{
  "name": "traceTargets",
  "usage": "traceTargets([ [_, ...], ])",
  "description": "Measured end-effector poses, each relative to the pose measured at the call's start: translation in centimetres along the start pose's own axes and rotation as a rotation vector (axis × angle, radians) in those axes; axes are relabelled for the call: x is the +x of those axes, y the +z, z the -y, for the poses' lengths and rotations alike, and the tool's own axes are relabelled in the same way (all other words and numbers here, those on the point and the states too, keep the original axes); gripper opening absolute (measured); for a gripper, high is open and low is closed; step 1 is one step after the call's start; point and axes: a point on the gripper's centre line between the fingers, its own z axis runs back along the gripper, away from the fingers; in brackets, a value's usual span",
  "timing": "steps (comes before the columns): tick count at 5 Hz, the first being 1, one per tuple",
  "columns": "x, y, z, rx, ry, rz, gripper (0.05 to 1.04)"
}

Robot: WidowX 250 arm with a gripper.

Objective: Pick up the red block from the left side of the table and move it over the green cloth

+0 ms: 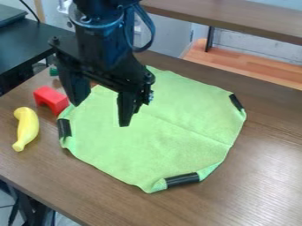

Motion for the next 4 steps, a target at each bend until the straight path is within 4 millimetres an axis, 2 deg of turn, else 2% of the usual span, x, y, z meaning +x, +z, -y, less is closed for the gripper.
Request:
traceTargets([
  [1, -0.1, -0.6, -0.1, 0.01, 0.013, -0.005, 1.0],
  [2, 2.0, -3.2, -3.4, 0.088, 0.263, 0.133, 1.0],
  [3, 4.5, -7.9, -7.2, 0.131, 0.496, -0.059, 0.999],
  [4, 7.9, -11.4, -11.3, 0.054, 0.775, -0.131, 0.999],
])
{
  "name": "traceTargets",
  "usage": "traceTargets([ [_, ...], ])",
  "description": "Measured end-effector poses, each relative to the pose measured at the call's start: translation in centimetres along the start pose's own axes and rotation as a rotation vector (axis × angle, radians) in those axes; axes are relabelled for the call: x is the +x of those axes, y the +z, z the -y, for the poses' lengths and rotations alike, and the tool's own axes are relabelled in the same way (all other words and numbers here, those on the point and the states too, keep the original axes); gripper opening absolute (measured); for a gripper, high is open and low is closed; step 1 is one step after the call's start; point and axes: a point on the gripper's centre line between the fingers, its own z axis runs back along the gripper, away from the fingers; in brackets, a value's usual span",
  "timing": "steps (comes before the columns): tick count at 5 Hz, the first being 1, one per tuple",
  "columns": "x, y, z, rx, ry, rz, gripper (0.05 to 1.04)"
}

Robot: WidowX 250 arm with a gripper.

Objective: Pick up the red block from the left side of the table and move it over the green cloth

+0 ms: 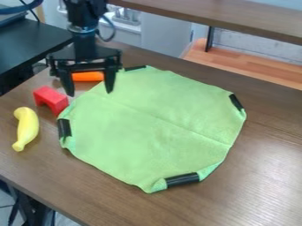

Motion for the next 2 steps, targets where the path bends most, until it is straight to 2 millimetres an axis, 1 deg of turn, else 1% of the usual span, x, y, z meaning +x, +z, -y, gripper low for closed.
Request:
traceTargets([
  [1, 3.6, -2.1, -0.9, -0.022, 0.257, -0.106, 0.999],
  [2, 4.7, -2.1, -1.8, 0.006, 0.356, -0.053, 1.0],
])
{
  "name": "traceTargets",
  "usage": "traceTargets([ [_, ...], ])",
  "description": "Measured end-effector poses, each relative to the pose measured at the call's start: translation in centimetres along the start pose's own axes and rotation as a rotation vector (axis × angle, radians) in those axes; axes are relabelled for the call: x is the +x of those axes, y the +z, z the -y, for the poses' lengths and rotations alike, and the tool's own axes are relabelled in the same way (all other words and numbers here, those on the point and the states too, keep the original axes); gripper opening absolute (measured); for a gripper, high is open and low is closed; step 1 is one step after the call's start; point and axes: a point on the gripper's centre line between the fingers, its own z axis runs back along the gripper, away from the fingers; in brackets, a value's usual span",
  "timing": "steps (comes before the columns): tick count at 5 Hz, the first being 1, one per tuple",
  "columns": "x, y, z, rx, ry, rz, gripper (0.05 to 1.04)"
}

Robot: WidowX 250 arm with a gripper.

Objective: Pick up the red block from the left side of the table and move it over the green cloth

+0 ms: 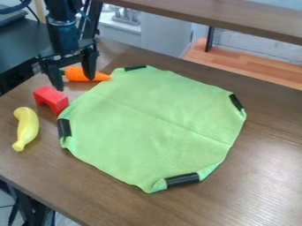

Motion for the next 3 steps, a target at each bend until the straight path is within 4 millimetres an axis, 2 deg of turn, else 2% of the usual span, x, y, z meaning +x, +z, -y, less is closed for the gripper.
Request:
traceTargets([
  [2, 2.1, 0.6, -1.7, 0.003, 0.045, 0.098, 1.0],
  [3, 2.8, 0.0, -2.2, 0.005, 0.031, 0.143, 1.0],
])
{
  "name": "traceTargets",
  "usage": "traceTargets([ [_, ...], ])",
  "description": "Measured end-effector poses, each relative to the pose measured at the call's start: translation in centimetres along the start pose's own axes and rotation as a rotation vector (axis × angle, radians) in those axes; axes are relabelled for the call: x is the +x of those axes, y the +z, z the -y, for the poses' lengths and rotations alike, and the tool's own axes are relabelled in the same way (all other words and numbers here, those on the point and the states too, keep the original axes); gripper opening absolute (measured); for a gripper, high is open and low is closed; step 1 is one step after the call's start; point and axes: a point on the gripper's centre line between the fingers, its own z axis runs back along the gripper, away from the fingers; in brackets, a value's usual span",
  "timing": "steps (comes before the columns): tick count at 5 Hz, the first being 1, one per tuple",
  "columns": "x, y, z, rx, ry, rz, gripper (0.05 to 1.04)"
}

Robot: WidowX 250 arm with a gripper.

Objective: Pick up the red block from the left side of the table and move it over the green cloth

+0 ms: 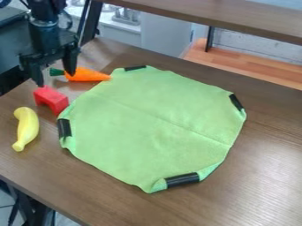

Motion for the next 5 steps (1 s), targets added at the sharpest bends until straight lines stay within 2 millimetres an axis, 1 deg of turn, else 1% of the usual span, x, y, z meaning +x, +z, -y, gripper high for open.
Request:
traceTargets([
  [1, 0.9, -1.2, -0.8, 0.014, 0.008, 0.011, 0.999],
  [2, 1.3, -2.7, -1.2, 0.046, 0.02, 0.021, 1.0],
  [3, 1.2, -4.0, -1.1, 0.092, 0.024, 0.051, 1.0],
  [4, 1.5, -4.3, -0.9, 0.091, 0.011, 0.086, 1.0],
  [5, 1.0, -6.0, -1.5, 0.133, 0.003, 0.086, 0.972],
])
